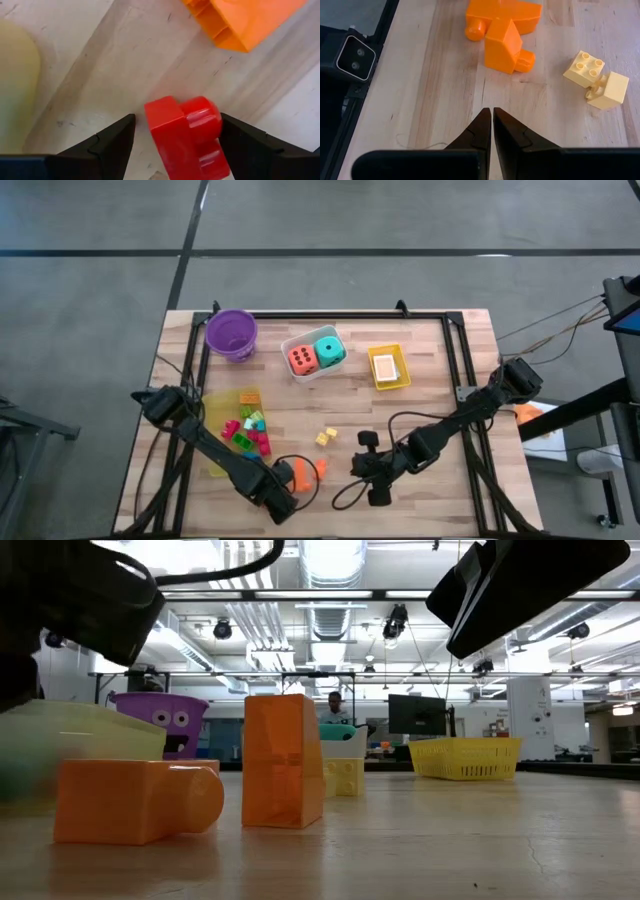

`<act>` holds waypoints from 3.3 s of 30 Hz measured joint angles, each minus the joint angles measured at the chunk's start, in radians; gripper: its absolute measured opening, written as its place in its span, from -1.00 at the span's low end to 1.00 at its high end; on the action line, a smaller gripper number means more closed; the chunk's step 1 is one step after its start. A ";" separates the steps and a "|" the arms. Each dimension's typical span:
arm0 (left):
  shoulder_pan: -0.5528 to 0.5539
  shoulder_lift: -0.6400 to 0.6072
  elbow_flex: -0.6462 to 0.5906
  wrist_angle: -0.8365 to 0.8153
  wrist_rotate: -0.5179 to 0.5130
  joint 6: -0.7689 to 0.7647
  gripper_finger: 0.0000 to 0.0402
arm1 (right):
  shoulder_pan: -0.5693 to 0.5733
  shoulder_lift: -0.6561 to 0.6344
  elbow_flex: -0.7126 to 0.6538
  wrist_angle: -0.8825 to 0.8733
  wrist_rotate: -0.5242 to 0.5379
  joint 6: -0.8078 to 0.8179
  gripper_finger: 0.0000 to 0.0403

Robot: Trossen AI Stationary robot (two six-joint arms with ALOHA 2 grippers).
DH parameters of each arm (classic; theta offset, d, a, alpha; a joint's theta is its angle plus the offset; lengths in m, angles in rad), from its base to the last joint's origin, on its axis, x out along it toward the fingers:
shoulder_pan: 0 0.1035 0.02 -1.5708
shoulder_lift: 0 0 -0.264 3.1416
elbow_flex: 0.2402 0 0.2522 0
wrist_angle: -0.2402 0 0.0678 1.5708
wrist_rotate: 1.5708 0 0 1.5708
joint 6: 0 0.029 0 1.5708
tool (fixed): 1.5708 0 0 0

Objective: Pick & Place Toys
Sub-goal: Put the red game piece into the light yellow bin

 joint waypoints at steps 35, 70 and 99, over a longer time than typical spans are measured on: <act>0.001 -0.011 0.063 0.038 0.084 0.011 -0.57 | 0.000 0.000 0.000 0.001 0.000 -0.019 -0.91; -0.019 -0.016 0.158 -0.062 0.168 -0.221 0.01 | 0.000 0.000 0.027 -0.009 0.000 -0.027 -0.91; -0.050 -0.017 0.039 0.061 0.042 -0.344 0.00 | 0.000 0.000 0.030 -0.005 0.000 -0.027 -0.91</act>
